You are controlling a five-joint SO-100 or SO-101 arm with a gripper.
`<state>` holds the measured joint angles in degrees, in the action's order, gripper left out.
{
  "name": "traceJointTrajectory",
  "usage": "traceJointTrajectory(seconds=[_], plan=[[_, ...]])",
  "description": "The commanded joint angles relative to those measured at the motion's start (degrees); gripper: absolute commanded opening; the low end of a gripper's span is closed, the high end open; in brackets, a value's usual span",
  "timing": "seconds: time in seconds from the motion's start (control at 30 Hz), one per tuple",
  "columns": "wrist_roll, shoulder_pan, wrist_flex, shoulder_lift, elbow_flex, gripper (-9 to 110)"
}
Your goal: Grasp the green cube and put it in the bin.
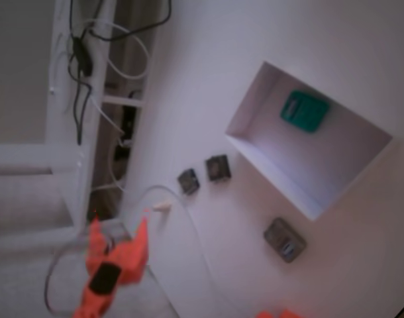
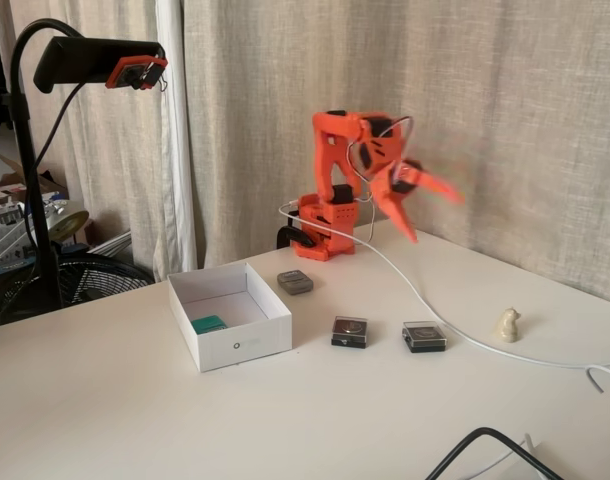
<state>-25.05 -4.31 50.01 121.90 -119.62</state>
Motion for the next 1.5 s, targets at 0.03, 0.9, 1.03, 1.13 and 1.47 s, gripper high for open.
traceJointTrajectory(seconds=[0.03, 0.9, 1.03, 1.13, 1.47], plan=[[0.70, 5.71, -2.20, 10.99, -10.63, 41], [0.88, 16.88, 15.38, 67.76, -52.38, 26], [0.79, 17.14, 15.38, 67.76, -52.38, -8], [0.79, 17.14, 15.38, 67.76, -52.38, -8], [0.53, 17.14, 26.63, 67.76, -49.48, -8]])
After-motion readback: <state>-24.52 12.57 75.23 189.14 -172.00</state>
